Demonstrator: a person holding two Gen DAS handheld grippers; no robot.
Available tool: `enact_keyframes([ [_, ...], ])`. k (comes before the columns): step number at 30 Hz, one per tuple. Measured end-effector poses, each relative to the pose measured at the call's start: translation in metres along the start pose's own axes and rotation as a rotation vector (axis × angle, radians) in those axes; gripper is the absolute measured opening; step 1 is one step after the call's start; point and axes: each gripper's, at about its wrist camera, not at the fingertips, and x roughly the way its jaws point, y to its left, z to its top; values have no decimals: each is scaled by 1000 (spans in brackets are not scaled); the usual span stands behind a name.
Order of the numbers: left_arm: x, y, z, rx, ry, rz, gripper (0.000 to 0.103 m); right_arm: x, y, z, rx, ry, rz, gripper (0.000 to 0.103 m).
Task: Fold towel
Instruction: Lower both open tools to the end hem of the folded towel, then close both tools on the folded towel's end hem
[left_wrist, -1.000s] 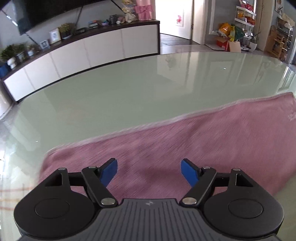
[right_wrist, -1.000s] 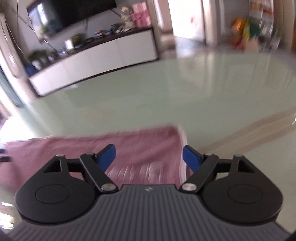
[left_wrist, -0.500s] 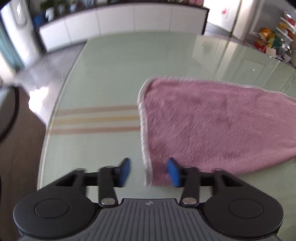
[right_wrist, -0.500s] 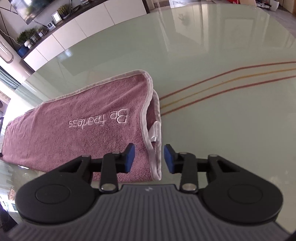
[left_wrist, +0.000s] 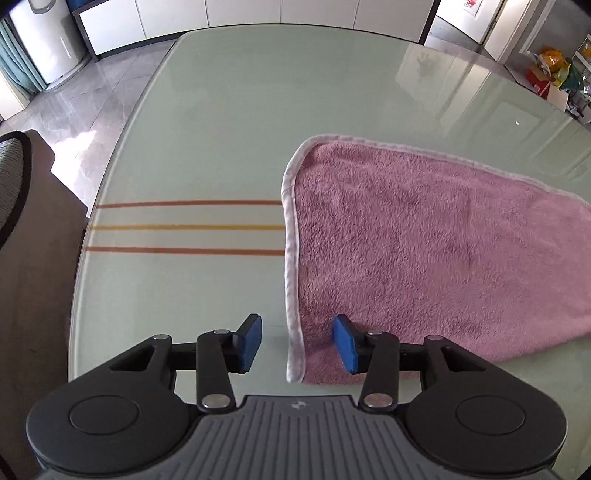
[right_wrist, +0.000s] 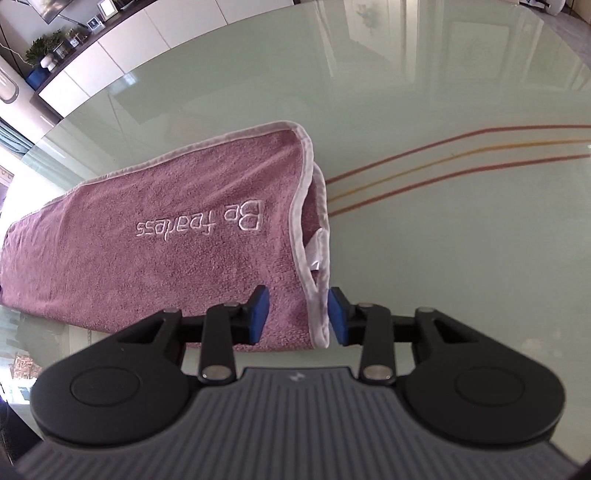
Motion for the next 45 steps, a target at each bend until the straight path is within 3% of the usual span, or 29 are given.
enact_keyframes([
  [4, -1, -7, 1, 22, 6, -7, 34, 2, -8, 1, 11, 11, 0, 27],
  [15, -3, -7, 2, 30, 18, -22, 17, 3, -7, 6, 7, 31, -12, 27],
  [17, -4, -7, 2, 34, 18, -21, 16, 5, -6, 7, -1, 35, -16, 21],
  [22, -4, -6, 2, 38, 14, -28, 14, 10, 2, 12, -29, 37, -19, 21],
  [26, -4, -8, 1, 46, 15, -25, 11, 14, 10, 14, -59, 52, -54, 8],
  [38, -9, 3, -2, 11, -25, -59, 3, -9, 7, 10, -63, -10, -15, 5],
  [45, -5, 7, -6, 2, -33, -88, 3, 3, 0, -3, -51, 8, -15, 5],
])
